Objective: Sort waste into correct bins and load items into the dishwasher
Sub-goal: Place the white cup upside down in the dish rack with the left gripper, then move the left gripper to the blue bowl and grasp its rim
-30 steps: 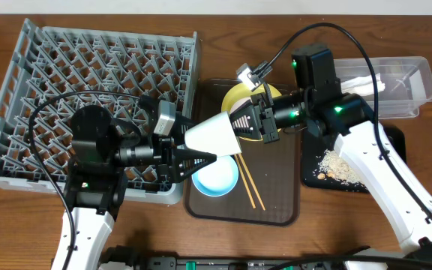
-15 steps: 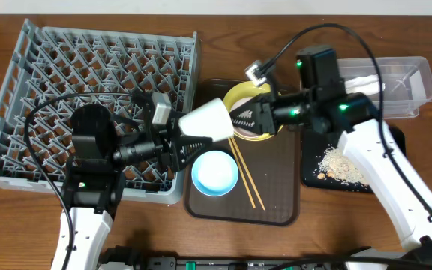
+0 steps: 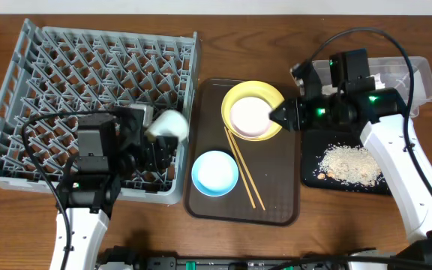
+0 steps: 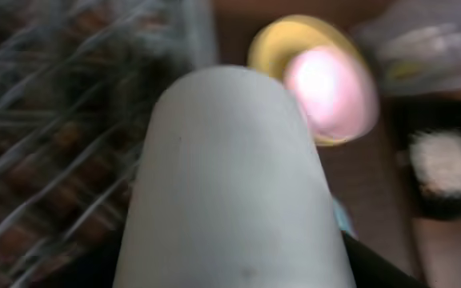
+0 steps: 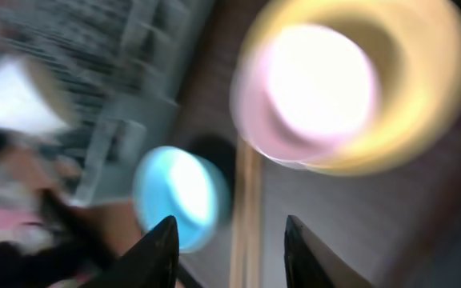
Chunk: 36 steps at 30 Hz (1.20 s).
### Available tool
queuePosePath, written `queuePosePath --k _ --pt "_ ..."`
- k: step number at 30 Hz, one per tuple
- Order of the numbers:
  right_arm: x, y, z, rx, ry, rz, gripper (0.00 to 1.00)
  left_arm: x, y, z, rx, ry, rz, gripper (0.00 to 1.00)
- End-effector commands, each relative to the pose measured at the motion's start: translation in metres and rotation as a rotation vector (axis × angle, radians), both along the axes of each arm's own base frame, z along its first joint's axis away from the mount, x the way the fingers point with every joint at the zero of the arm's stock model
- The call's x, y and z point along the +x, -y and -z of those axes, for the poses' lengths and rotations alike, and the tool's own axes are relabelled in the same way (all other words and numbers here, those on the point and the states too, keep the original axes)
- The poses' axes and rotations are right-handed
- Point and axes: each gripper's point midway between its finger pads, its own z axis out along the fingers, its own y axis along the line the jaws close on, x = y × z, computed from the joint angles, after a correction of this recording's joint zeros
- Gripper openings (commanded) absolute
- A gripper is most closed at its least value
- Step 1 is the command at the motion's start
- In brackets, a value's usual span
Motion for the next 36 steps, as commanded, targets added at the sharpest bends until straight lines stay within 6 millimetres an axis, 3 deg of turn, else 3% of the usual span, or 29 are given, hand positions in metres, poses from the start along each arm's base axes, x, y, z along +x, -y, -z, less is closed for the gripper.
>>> queuePosePath --k 1,9,15,26,28,32,36 --pt "0.008 0.044 -0.004 -0.237 0.084 0.082 0.41 0.008 -0.05 -0.012 0.192 0.002 -0.232 0.67" --pt "-0.005 0.062 -0.02 -0.309 0.113 0.119 0.42 -0.004 -0.093 -0.02 0.275 -0.06 -0.396 0.62" --pt "-0.011 0.063 -0.017 -0.316 0.088 0.116 0.43 -0.011 -0.122 -0.005 0.282 -0.145 -0.496 0.62" --pt "-0.017 0.064 -0.015 -0.322 0.062 0.111 0.45 -0.005 -0.126 0.041 0.289 -0.331 -0.477 0.62" --pt "-0.017 0.064 -0.014 -0.323 0.059 0.111 0.48 -0.002 -0.126 0.051 0.291 -0.362 -0.471 0.69" --pt "-0.018 0.064 -0.014 -0.323 0.056 0.11 0.63 0.0 -0.127 0.065 0.292 -0.407 -0.463 0.95" --pt "-0.019 0.064 -0.014 -0.324 0.053 0.109 0.59 0.003 -0.127 0.066 0.293 -0.409 -0.463 0.99"
